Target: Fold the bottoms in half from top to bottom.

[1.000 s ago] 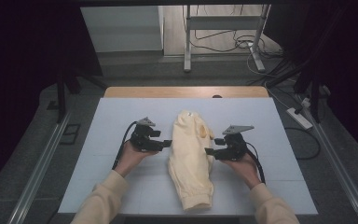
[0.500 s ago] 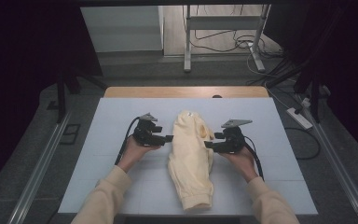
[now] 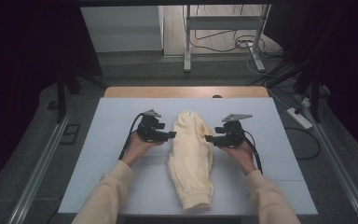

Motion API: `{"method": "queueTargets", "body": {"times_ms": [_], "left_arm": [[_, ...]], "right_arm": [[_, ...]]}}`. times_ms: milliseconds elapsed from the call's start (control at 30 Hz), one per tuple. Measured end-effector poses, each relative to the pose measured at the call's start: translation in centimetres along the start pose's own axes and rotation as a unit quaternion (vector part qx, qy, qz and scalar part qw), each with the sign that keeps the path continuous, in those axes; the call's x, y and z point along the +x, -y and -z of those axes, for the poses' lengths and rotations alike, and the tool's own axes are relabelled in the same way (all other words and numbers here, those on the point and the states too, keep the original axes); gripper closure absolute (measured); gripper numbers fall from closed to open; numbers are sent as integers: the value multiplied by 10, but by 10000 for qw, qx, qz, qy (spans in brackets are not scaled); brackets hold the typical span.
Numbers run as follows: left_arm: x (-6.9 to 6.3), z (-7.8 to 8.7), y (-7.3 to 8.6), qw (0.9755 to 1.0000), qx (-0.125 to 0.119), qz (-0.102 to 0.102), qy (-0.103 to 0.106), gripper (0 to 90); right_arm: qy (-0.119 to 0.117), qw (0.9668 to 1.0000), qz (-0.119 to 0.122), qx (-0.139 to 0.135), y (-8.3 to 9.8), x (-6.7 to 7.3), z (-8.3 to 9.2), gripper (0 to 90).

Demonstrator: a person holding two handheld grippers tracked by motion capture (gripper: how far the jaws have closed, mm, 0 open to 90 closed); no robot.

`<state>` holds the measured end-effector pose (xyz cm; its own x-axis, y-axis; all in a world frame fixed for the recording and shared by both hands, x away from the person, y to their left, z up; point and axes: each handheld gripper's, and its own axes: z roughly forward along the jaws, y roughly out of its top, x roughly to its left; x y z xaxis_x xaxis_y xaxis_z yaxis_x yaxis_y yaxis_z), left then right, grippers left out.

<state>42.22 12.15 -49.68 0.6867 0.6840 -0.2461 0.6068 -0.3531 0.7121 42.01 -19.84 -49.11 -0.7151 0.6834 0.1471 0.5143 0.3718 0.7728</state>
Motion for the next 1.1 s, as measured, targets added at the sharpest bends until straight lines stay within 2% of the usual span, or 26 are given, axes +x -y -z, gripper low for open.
{"method": "queueTargets", "body": {"times_ms": [300, 400, 800, 1000, 1100], "left_arm": [[4, -6, -12, 10000, 40, -39, -37, 258], [6, -9, -13, 10000, 41, -14, -41, 257], [18, -21, -14, 9998, 89, 150, -37, 263], [20, -26, -17, 9999, 85, 140, -33, 269], [20, -29, -19, 9999, 99, 129, -57, 270]], "right_arm": [[9, 9999, 56, 86, -11, -1, -13, 336], [19, 9998, 120, 147, -13, -1, -16, 336], [37, 9999, 10, 139, -22, -9, -27, 330], [76, 9999, 24, 150, -30, -12, -32, 324], [146, 9996, 104, 202, -33, -12, -37, 324]]}}
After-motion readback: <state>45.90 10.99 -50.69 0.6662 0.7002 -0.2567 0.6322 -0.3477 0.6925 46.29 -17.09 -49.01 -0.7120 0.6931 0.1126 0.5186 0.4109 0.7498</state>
